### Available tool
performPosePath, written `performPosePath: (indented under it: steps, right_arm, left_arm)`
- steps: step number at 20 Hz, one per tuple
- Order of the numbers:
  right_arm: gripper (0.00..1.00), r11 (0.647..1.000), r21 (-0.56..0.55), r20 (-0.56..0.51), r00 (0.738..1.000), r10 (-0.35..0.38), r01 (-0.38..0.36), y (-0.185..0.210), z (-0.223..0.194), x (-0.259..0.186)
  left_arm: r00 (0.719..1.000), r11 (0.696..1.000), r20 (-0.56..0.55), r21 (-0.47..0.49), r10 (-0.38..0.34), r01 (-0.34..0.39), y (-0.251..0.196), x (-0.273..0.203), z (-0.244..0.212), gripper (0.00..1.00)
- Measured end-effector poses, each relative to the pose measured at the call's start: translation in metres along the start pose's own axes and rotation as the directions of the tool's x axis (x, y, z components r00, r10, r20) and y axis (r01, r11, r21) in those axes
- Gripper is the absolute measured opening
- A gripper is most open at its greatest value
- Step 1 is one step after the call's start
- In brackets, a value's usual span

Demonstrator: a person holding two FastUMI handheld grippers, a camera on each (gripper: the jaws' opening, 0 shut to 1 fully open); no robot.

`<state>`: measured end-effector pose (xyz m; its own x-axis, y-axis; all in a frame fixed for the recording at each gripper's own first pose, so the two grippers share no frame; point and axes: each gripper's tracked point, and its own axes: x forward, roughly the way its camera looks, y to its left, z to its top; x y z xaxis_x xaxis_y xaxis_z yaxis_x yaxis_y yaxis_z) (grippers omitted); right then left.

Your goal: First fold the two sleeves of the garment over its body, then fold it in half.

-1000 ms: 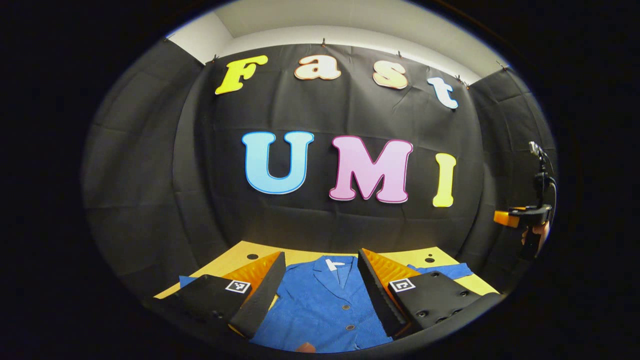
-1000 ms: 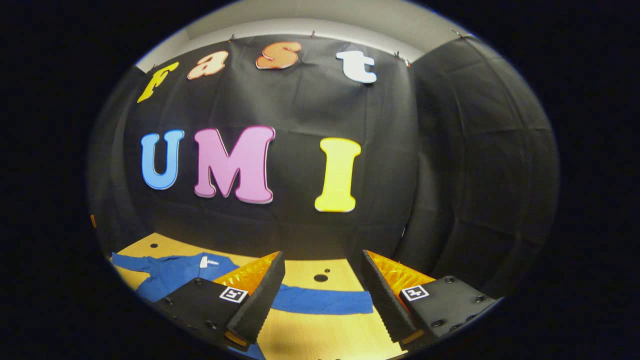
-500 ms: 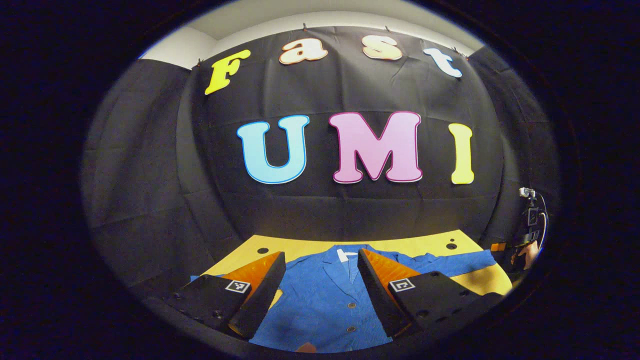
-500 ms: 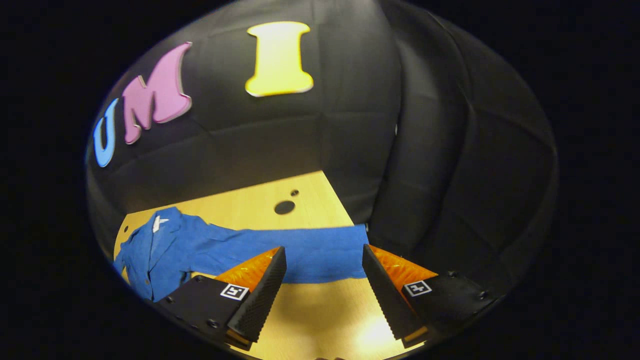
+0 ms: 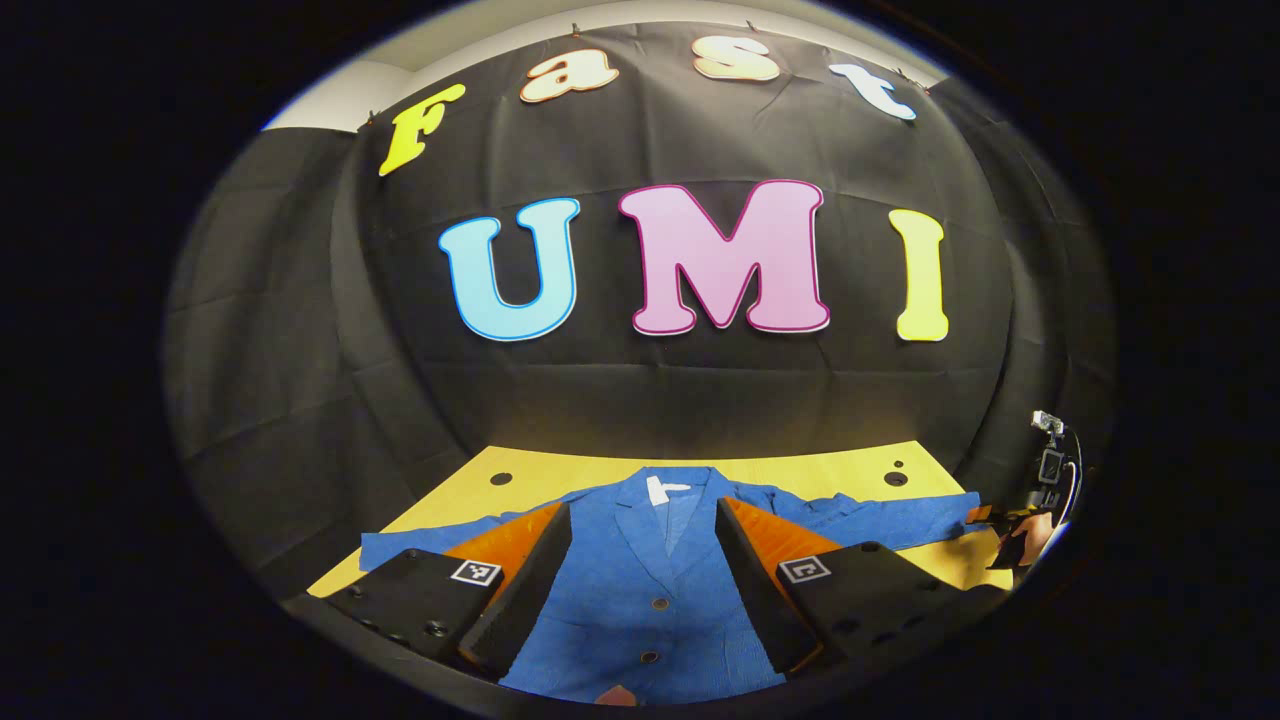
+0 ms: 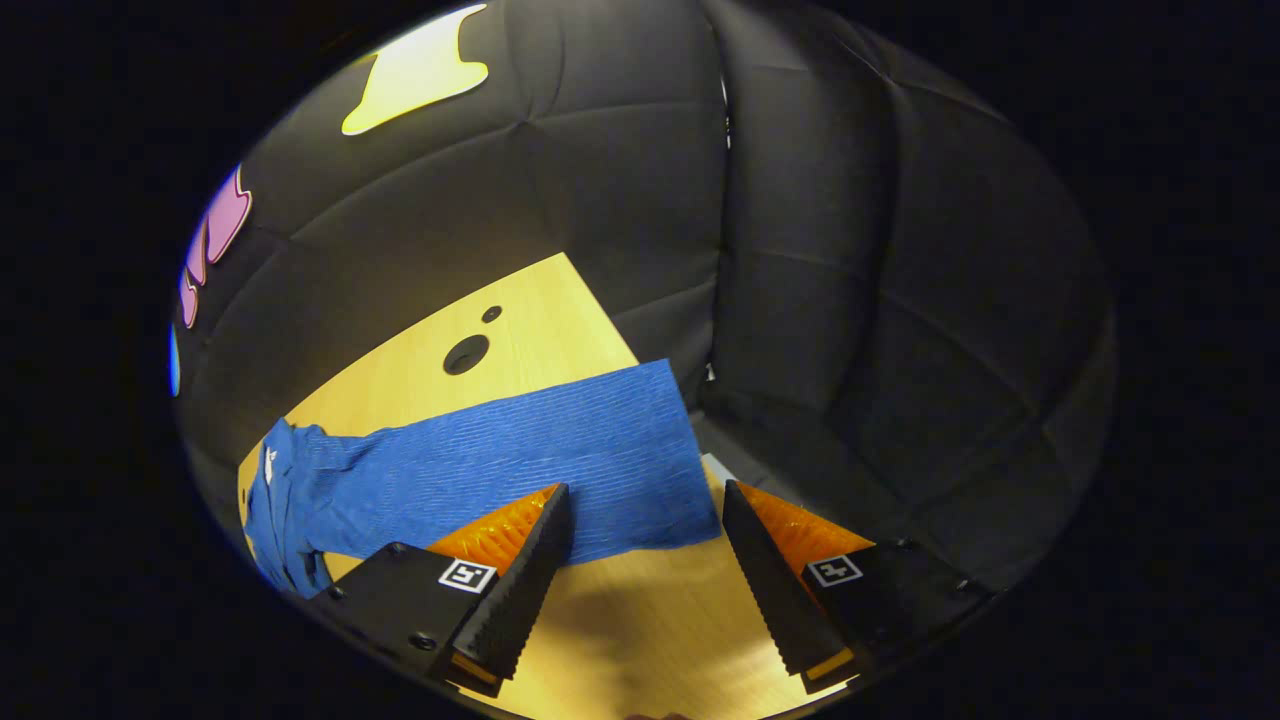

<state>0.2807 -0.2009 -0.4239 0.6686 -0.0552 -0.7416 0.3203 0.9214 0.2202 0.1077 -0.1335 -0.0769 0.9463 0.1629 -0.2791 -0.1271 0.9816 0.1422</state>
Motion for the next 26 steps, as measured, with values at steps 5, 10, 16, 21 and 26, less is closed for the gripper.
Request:
performPosePath:
  steps: [5,10,16,21,26]
  right_arm:
    - [0.84,0.991,-0.112,0.025,0.997,-0.074,0.076,-0.012,0.002,0.004]
    - [0.16,0.996,-0.083,-0.012,0.999,-0.041,0.04,0.011,0.002,0.008]
    - [0.01,0.998,-0.068,0.062,0.998,0.009,-0.004,0.047,0.029,-0.016]
    - [0.0,0.996,-0.074,0.146,0.988,0.054,-0.044,0.118,0.061,-0.086]
    - [0.01,0.98,-0.169,0.245,0.959,0.145,-0.105,0.256,0.069,-0.162]
  left_arm:
    - [0.999,0.999,0.001,0.013,-0.048,0.048,-0.025,0.005,0.003,0.83]
    - [0.998,0.997,0.026,0.051,-0.06,0.058,-0.018,-0.003,0.007,0.83]
    - [0.999,1.0,0.036,-0.012,-0.014,0.014,0.034,-0.021,-0.008,0.83]
    - [1.0,0.994,0.002,-0.105,-0.026,0.026,0.083,-0.023,-0.038,0.83]
    - [1.0,0.992,0.004,-0.123,-0.007,0.007,0.177,-0.022,-0.056,0.83]
